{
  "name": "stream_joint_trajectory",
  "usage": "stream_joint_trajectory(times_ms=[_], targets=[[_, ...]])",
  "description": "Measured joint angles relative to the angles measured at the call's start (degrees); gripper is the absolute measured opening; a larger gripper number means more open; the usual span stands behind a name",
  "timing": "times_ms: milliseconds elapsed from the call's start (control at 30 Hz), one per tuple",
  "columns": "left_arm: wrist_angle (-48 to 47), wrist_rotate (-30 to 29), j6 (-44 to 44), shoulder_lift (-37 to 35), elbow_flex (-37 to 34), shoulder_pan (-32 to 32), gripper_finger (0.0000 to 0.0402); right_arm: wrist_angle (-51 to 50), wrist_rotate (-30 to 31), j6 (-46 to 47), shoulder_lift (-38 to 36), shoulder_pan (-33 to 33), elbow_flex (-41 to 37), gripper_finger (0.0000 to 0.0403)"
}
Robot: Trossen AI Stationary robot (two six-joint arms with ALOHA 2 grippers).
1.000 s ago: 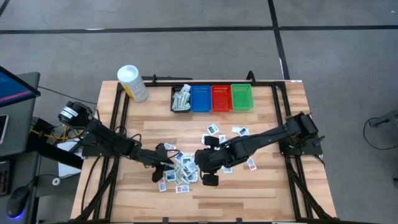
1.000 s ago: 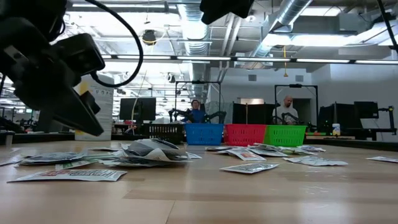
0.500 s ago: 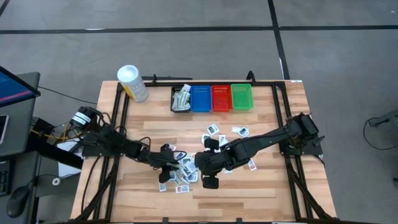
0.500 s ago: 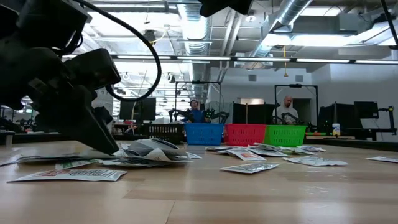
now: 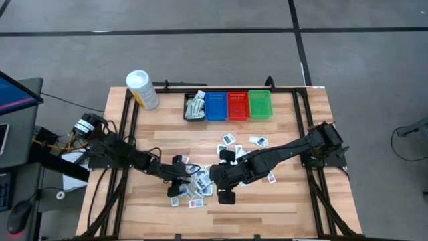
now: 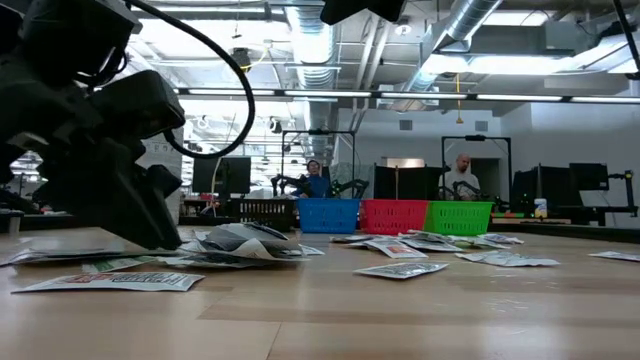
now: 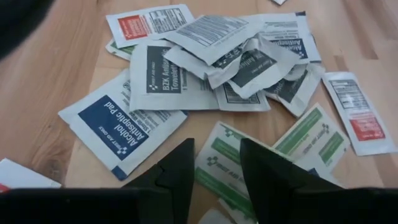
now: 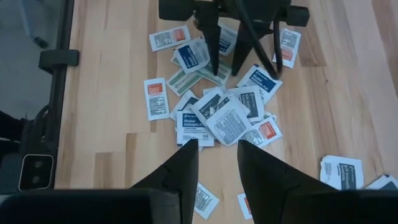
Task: Pick & Place First Aid Supplies
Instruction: Put the green bandage pack in the black bin
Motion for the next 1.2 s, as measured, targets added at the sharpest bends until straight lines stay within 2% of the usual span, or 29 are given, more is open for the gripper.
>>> stream_joint_trajectory(times_ms=[167,433,633,933,1200], targets=[[-1.7,-0.1,0.5,-0.2,0.1,0.1,0.0131,0.0,0.0,0.0,0.0,0.0,0.0,0.0107],[-4.5,-0.3,8.5,0.9,0.2,0.1,0.0125,0.1,0.0,0.0,0.0,0.0,0.0,0.0107],[-4.3,0.0,9.2,1.2,0.2,0.1,0.0088,0.1,0.0,0.0,0.0,0.0,0.0,0.0107],[-4.1,1.3,8.1,0.9,0.1,0.1,0.0010,0.4,0.0,0.0,0.0,-0.1,0.0,0.0107],[-7.1,1.0,6.8,-6.2,-0.5,0.1,0.0007,0.5,0.0,0.0,0.0,-0.1,0.0,0.0107]])
